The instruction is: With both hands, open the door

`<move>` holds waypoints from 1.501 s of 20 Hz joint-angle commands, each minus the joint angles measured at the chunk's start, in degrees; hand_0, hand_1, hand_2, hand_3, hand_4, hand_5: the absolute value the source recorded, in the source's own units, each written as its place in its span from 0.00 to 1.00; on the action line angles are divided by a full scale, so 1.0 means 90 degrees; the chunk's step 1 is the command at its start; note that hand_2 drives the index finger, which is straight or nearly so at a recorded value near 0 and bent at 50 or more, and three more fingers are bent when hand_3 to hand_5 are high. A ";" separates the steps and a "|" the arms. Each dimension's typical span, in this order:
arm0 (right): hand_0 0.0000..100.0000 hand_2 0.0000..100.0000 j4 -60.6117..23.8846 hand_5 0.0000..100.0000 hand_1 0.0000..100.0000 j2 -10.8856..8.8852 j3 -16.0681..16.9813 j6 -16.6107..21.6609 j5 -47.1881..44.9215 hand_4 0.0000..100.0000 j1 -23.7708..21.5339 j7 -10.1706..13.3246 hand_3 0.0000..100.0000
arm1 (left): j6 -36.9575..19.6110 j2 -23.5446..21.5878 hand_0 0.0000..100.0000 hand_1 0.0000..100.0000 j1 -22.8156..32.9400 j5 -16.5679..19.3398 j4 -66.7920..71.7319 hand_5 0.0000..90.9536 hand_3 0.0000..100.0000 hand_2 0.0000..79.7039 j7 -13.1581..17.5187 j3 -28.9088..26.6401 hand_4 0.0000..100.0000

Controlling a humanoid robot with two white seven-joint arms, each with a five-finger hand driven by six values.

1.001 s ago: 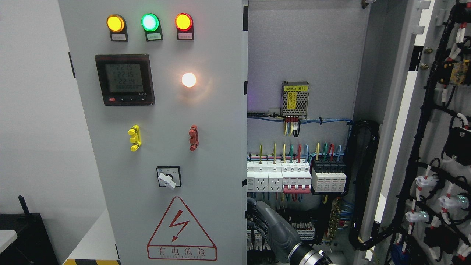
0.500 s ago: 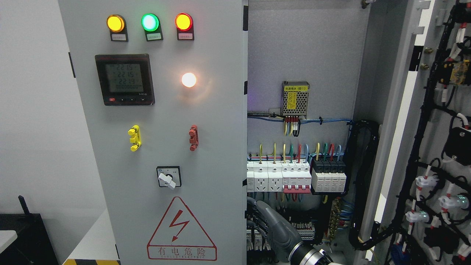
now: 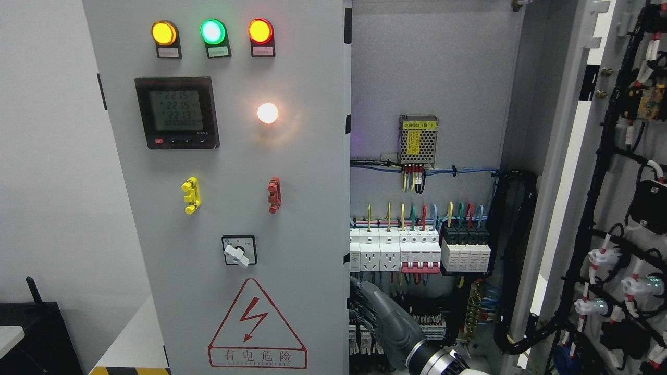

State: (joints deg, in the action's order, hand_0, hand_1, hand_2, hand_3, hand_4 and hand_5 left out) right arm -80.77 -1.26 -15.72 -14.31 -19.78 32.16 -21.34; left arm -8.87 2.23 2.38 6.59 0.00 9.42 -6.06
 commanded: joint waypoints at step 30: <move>0.38 0.00 0.0010 0.00 0.00 -0.0075 -0.0011 -0.0100 -0.0136 0.00 0.0099 -0.0354 0.00 | 0.0000 0.0006 0.00 0.00 0.0000 0.0000 0.0098 0.00 0.00 0.00 -0.0001 0.0000 0.00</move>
State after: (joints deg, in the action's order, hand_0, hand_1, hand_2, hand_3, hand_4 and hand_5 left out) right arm -80.70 -1.20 -15.80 -15.23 -20.94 33.03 -25.13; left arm -8.88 2.24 2.39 6.59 0.00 9.42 -6.06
